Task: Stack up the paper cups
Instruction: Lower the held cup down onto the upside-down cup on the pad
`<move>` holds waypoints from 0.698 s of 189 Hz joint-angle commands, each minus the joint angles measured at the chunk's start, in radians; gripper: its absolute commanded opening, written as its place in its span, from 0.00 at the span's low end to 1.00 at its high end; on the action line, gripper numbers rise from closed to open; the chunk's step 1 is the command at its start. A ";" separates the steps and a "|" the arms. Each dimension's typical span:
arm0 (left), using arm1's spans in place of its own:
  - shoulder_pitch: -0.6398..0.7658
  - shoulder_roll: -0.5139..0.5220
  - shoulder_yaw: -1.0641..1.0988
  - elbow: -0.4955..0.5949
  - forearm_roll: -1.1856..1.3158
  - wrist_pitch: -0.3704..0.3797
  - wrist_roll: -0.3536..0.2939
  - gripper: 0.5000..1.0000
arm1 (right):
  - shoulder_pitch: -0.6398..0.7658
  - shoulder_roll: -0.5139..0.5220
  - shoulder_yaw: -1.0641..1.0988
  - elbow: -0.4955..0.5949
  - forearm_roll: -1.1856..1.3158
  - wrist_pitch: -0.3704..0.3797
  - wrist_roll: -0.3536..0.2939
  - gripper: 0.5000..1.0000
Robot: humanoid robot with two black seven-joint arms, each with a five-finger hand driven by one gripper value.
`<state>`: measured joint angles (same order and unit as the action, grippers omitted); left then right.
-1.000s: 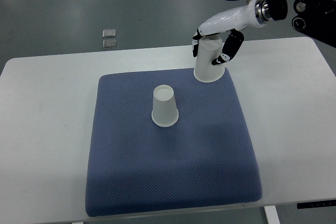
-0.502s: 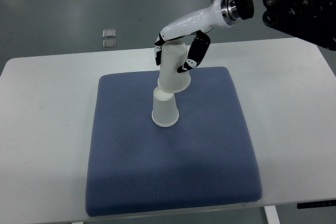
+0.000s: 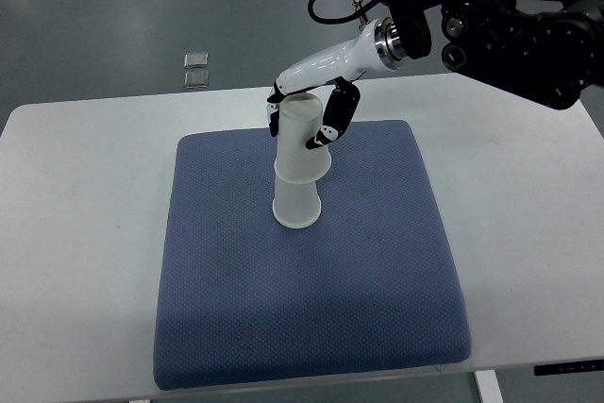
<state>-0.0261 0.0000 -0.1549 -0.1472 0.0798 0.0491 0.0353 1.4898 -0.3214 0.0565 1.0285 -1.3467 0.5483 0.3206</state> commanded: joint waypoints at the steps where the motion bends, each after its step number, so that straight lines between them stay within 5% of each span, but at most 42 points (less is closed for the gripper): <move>1: 0.000 0.000 0.000 0.001 0.000 0.000 0.000 1.00 | 0.000 0.007 0.000 -0.002 0.001 0.001 0.000 0.30; 132: 0.000 0.000 0.000 0.000 0.000 0.000 0.000 1.00 | -0.026 0.028 0.009 -0.039 0.001 -0.021 0.000 0.30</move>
<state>-0.0261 0.0000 -0.1549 -0.1471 0.0798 0.0491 0.0353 1.4672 -0.2930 0.0661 0.9903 -1.3438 0.5284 0.3206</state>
